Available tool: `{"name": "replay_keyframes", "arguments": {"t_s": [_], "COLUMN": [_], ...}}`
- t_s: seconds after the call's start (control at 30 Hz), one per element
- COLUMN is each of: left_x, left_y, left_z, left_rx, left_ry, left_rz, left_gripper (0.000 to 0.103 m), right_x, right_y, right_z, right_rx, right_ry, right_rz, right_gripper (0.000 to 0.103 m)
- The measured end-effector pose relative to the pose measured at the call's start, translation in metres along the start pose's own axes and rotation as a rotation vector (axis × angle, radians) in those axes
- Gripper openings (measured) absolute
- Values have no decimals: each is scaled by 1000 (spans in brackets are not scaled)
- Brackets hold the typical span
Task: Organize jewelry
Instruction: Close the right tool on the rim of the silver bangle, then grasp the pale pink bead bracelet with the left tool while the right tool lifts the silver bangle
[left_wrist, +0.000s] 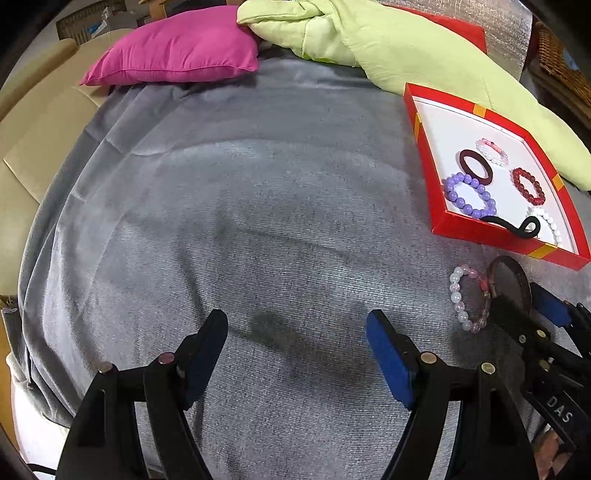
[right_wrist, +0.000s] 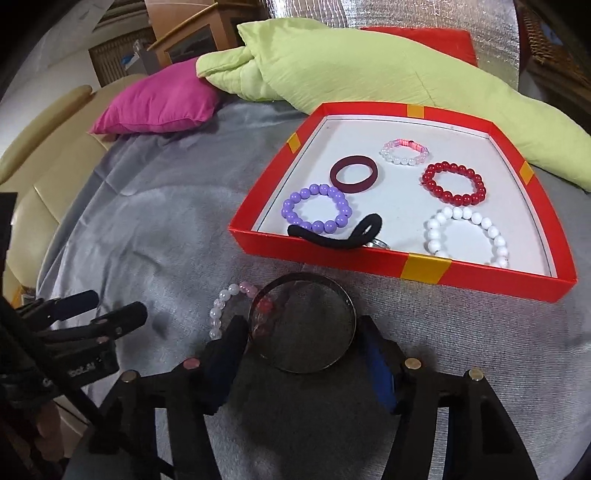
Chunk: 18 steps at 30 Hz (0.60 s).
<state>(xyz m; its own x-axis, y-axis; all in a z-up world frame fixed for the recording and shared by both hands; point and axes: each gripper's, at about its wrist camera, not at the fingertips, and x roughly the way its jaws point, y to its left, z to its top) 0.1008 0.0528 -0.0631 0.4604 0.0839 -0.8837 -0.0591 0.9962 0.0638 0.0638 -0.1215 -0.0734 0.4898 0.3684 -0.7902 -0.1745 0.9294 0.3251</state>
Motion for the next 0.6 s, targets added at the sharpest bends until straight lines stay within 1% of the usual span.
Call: {"name": "replay_keyframes", "arguments": {"t_s": [0.07,0.17,0.23,0.3,0.4,0.47,0.53,0.6], "left_x": [-2,-4,-5,-7,-8,-9,-13,-15], "left_y": [-4,-10,-15,-22,-34,-41,-48,-53], "left_z": [0,0,0,1,1,0,1,1], "left_rx": [6,20,28,41,71,89,102,116], "left_ry": [-6,-17,-24,-31,-36,-42,-64,-79], "left_rz": [-4,-11,-22,-38,-64,-79,-89,-94], "left_gripper": [78,78,78,78,78,78,78,78], "right_x": [-5,-16,-23,-29,-34,-35,-38,-39], "right_y": [-5,-19,-29,-39,-58,-71,-85,-92], "right_z": [-1,-2,-3,-4,-7,-8,-10,-11], "right_rx": [5,44,66,77,96,125,152,158], "right_ry": [-1,-5,-9,-11,6,24,36,42], "right_rz": [3,27,26,9,-46,-65,-80,-87], "right_gripper": [63,63,63,63,63,63,63,63]}}
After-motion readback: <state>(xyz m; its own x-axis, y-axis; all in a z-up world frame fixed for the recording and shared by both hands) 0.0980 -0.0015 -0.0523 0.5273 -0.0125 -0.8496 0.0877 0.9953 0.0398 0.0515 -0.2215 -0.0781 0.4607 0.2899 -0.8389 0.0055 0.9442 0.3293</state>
